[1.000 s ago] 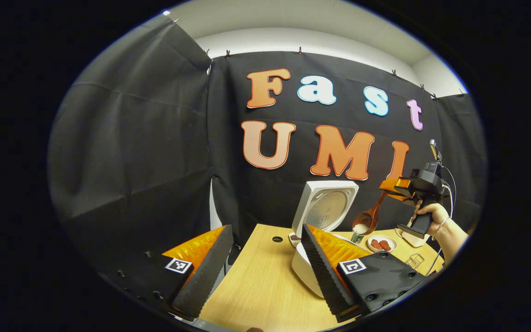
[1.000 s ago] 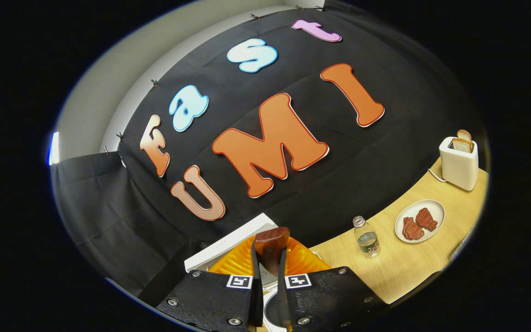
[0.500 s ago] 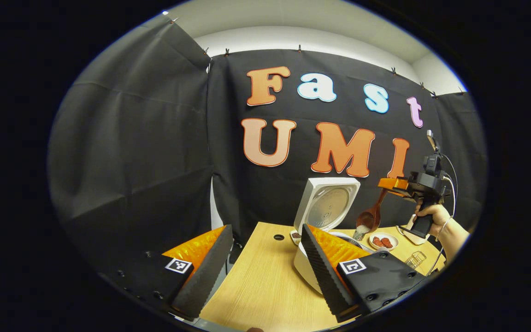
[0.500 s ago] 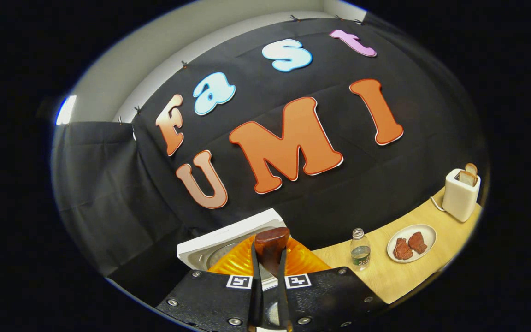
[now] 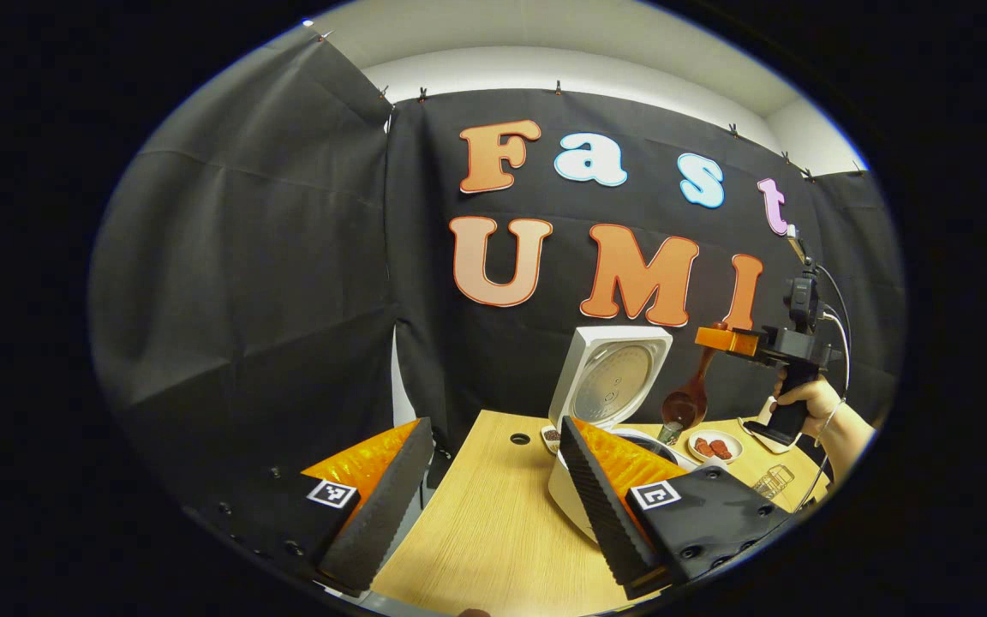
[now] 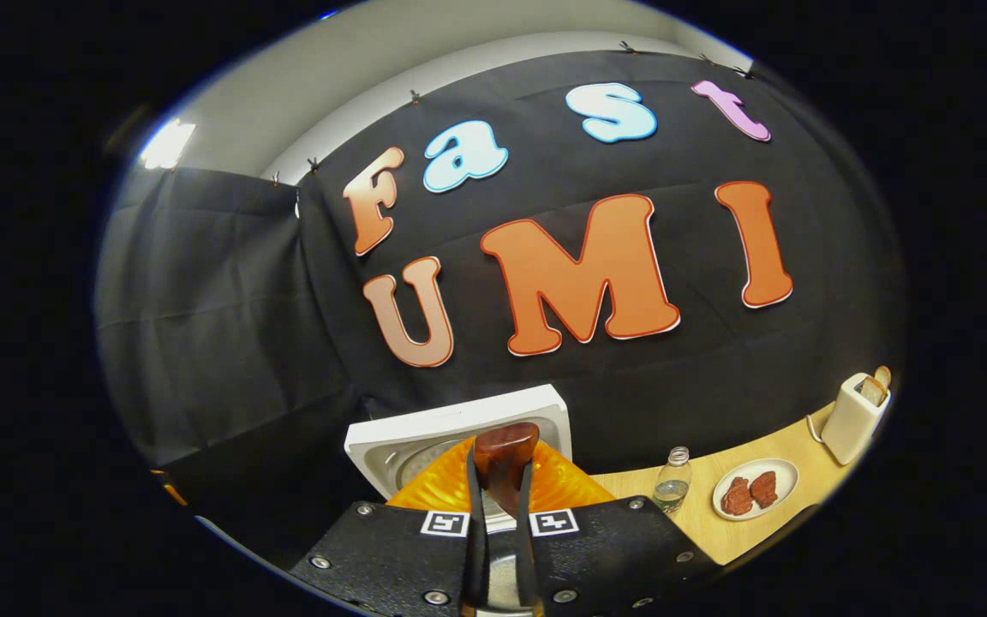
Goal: Close the left gripper, press the button to open the rice cooker; take a wooden spoon from the chopstick holder with the right hand, scoop a spoonful of rice and pour it into the rice cooker, then put the wooden spoon back into the chopstick holder.
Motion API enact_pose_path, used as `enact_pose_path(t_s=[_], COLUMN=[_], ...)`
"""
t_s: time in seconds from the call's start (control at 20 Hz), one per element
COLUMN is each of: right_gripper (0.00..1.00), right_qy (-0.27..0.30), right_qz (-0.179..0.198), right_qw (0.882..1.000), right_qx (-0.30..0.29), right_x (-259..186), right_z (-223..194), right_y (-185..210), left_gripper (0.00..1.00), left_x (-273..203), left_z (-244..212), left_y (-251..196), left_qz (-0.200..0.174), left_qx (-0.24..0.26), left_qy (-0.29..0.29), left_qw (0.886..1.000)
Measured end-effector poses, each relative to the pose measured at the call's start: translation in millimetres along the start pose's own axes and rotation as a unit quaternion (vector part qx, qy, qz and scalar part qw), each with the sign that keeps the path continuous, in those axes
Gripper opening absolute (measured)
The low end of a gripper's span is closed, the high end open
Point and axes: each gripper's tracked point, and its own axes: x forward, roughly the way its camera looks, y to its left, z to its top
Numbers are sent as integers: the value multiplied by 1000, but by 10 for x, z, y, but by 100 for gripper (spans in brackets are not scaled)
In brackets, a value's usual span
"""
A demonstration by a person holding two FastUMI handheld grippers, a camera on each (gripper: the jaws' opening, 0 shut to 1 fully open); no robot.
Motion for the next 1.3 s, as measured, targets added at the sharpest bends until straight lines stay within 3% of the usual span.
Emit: enact_pose_path(t_s=[0.25,0.35,0.5,0.9,1.3], right_gripper=[11,7,11,11,11], right_qy=[2,1,-7,-34,-36], right_qz=[5,3,-2,-61,-140], right_qw=[1000,1000,1000,995,985], right_qx=[-27,-13,22,71,97], right_x=[-23,-61,-185,-774,-1522], right_z=[-55,-45,84,437,404], right_y=[-2,-78,-279,-1432,-2640], left_gripper=[100,100,100,100,100], left_x=[29,29,42,150,253], left_z=[-17,2,85,218,345], left_y=[-5,-7,-17,-443,-1072], left_qz=[4,9,16,9,-19], left_qx=[-12,-13,-12,-23,-46], left_qy=[3,-2,-15,-33,-45], left_qw=[1000,1000,1000,999,998])
